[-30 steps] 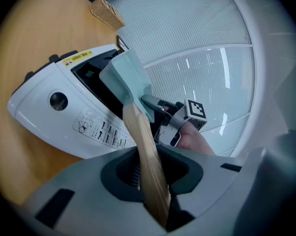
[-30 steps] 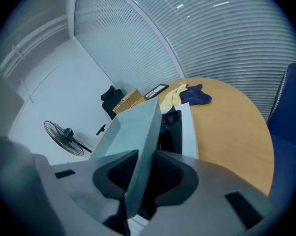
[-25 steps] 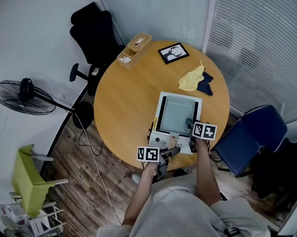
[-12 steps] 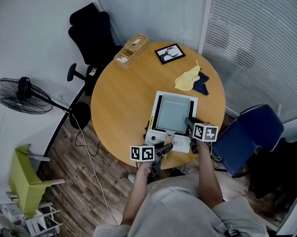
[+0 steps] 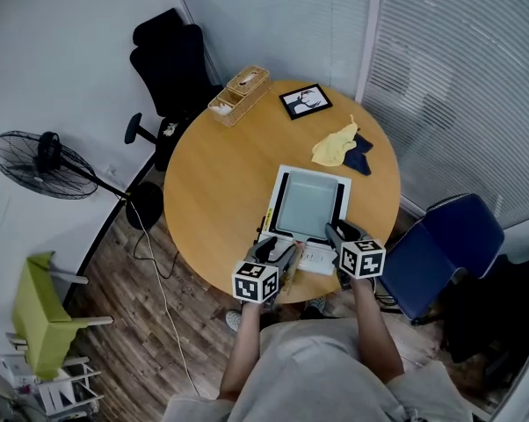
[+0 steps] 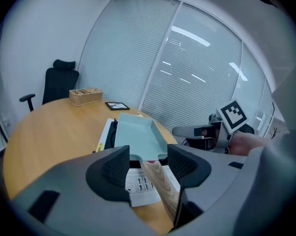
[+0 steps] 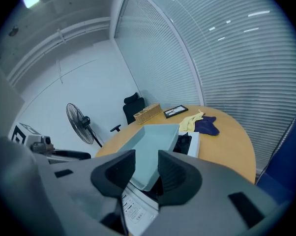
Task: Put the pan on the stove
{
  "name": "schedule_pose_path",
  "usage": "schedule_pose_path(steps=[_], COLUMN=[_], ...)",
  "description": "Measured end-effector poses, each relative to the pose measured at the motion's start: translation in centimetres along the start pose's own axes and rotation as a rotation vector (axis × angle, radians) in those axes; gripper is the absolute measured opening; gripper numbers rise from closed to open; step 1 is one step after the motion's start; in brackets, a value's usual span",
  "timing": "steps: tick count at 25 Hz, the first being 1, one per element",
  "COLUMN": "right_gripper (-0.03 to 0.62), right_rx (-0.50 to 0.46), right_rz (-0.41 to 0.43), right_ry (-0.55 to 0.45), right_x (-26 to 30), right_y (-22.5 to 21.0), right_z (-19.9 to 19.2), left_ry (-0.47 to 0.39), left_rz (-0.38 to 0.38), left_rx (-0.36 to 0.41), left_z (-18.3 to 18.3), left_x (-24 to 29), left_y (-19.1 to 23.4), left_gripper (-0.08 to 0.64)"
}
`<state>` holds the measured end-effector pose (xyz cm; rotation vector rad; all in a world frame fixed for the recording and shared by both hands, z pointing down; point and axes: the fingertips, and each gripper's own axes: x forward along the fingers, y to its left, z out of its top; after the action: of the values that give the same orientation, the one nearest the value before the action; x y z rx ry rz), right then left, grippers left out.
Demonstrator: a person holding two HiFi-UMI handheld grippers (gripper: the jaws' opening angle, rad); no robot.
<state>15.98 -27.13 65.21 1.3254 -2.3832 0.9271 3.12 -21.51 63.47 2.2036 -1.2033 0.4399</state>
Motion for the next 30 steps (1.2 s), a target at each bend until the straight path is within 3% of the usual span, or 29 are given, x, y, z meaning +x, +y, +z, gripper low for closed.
schedule_pose_path(steps=[5,12,17,25,30], right_gripper=[0.149,0.15,0.142,0.061,0.025], right_rx=[-0.046,-0.117,-0.114,-0.067,-0.052], right_rz=[0.006,0.031,0.032,0.017,0.029], right_ry=[-0.056,-0.06,-0.073,-0.09,-0.095], right_x=[-2.6,-4.7,-5.7,-6.7,-6.9], right_y=[0.8,1.6,1.8,0.9,0.9], right_z=[-0.6,-1.6,-2.0,-2.9,-2.6], left_ry=[-0.056,-0.088,-0.075,-0.068,-0.071], left_rz=[0.037,0.051,0.046,0.073,0.046], left_rx=[0.079,0.083,0.111,0.055,0.022], left_z=[1.0,1.3,1.1,0.5,0.7], left_x=[-1.0,-1.4,-1.7,-2.5,-2.3], left_y=[-0.6,-0.8,-1.0,-0.2,-0.1], left_gripper=[0.245,0.245,0.244,0.045,0.029])
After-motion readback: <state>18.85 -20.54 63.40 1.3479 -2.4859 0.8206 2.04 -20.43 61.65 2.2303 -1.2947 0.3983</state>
